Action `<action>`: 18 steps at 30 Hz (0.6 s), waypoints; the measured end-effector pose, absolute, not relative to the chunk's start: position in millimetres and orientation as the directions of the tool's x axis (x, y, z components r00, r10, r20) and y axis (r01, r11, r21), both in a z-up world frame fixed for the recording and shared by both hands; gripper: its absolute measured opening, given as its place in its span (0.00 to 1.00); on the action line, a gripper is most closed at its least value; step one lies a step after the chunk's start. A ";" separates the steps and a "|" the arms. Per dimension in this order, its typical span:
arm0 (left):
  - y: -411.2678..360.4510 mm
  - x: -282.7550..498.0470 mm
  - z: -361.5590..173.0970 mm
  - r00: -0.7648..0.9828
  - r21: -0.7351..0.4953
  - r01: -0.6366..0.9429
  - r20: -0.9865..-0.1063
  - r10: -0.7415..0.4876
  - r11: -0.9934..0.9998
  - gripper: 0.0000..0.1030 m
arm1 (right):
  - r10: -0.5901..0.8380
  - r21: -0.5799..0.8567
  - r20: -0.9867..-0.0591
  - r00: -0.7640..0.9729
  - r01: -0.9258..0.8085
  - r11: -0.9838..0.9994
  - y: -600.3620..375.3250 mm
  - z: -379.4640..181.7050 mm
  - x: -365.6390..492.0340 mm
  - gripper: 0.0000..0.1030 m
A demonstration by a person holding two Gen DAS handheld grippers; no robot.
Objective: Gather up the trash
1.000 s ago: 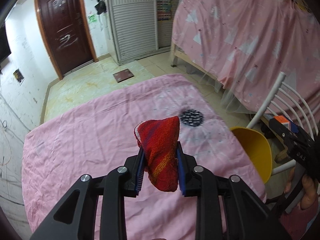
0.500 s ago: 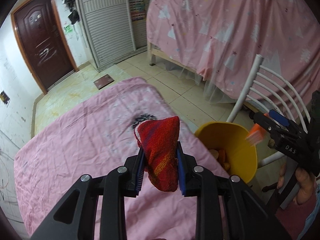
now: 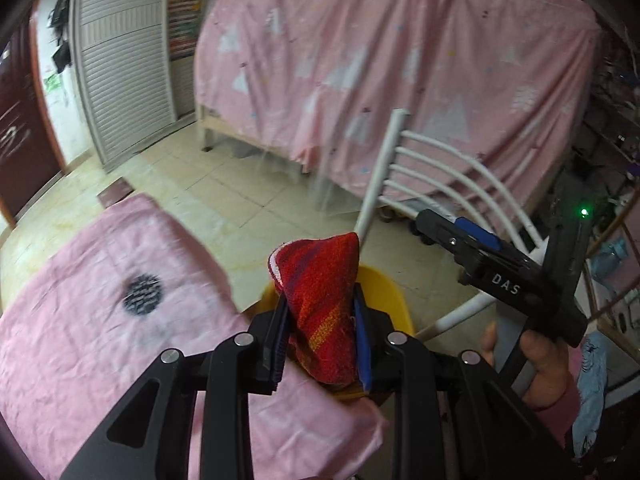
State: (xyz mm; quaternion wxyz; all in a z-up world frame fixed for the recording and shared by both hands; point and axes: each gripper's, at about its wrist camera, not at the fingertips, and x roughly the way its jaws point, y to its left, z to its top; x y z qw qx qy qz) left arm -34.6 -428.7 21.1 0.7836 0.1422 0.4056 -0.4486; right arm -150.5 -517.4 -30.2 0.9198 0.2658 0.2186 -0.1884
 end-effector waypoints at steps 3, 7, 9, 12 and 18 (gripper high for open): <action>-444.7 -41.0 17.2 0.236 -0.155 0.836 -0.764 -0.601 0.526 0.31 | -0.255 0.422 -0.488 0.835 0.481 0.768 -525.7 -28.8 -160.3 0.93; -456.0 -44.2 14.6 0.212 -0.163 0.847 -0.769 -0.604 0.505 0.59 | -0.268 0.430 -0.480 0.835 0.490 0.758 -528.9 -28.8 -166.6 0.93; -456.7 -47.3 14.2 0.217 -0.151 0.853 -0.769 -0.602 0.500 0.60 | -0.269 0.430 -0.480 0.835 0.491 0.758 -529.9 -28.9 -166.4 0.93; -453.0 -48.8 14.5 0.226 -0.145 0.850 -0.768 -0.600 0.507 0.62 | -0.263 0.436 -0.480 0.837 0.488 0.756 -530.7 -29.2 -165.5 0.93; -439.8 -40.7 21.4 0.242 -0.162 0.831 -0.756 -0.608 0.532 0.66 | -0.240 0.433 -0.484 0.842 0.468 0.770 -522.3 -28.9 -157.4 0.94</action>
